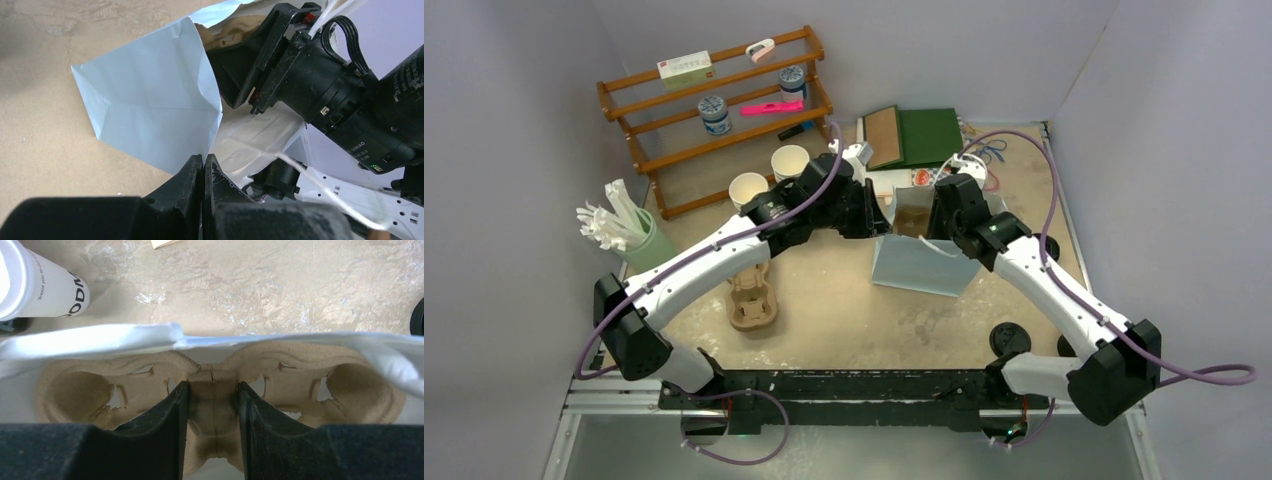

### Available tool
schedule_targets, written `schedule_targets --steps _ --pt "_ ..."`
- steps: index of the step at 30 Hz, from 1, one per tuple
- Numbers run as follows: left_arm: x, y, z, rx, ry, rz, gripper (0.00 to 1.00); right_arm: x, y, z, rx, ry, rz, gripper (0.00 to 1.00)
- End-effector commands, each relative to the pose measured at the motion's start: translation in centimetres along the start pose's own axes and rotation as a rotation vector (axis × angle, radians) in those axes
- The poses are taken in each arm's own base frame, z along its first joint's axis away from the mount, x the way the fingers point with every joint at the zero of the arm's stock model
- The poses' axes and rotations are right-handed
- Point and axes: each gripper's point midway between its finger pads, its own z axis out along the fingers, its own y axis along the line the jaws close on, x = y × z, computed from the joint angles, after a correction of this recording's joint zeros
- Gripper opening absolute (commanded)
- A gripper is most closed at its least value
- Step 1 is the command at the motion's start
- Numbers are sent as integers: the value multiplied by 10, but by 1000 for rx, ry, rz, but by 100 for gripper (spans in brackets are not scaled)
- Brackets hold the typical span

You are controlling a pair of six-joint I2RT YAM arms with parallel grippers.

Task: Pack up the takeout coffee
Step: Place the cup tray in the takeout bag.

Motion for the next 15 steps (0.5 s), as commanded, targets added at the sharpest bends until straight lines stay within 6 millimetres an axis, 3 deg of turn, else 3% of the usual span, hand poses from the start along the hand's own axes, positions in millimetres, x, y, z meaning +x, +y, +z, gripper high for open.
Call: schedule_targets --steps 1,6,15 --pt "-12 -29 -18 99 -34 18 5 -4 8 -2 -55 -23 -9 23" --pt "-4 -27 -19 98 -9 26 6 1 13 -6 -116 -36 -17 22" --pt "9 -35 -15 139 48 43 6 35 7 4 -74 121 -36 22"
